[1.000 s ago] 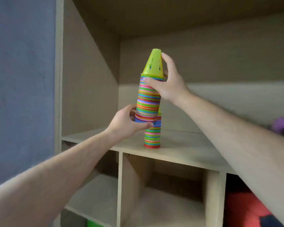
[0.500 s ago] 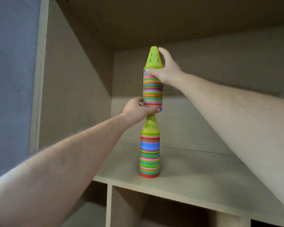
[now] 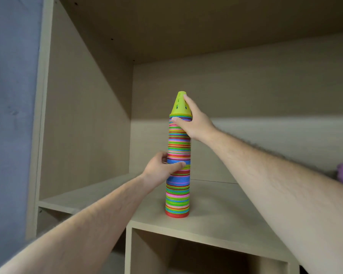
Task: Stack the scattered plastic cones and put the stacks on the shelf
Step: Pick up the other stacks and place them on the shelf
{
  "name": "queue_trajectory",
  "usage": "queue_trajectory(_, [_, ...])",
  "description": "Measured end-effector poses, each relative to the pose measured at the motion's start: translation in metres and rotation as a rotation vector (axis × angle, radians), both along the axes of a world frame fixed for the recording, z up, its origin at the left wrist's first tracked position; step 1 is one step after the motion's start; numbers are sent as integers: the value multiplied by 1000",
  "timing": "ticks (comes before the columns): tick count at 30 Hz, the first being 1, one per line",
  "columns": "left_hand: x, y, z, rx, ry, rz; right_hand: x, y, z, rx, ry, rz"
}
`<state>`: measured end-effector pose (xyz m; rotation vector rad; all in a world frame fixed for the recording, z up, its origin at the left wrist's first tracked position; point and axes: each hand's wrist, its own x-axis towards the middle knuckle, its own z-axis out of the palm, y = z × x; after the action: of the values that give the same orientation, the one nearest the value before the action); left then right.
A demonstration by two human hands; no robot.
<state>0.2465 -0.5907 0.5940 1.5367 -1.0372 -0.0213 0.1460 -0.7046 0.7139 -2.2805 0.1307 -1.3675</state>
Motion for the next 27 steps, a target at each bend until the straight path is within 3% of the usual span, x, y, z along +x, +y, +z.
queue_trajectory(12, [-9,10,7,5,13,85,2,18,-5,-5,19,-73])
queue_trajectory(17, [-10,18,15,28,-80,152,-12,21,-6,-14,52,-169])
queue_trajectory(19, [-14,24,17,-6,-175,201,-25,27,-10,-70,55,-283])
queue_trajectory(22, [-28,45,16,-73,-456,294,-49,55,-34,-286,-127,-395])
queue_trajectory(25, [-45,78,-1,-116,-714,322,-62,95,-86,-406,-307,-278])
queue_trajectory(27, [-56,103,-31,-136,-776,332,-66,120,-134,-402,-300,-152])
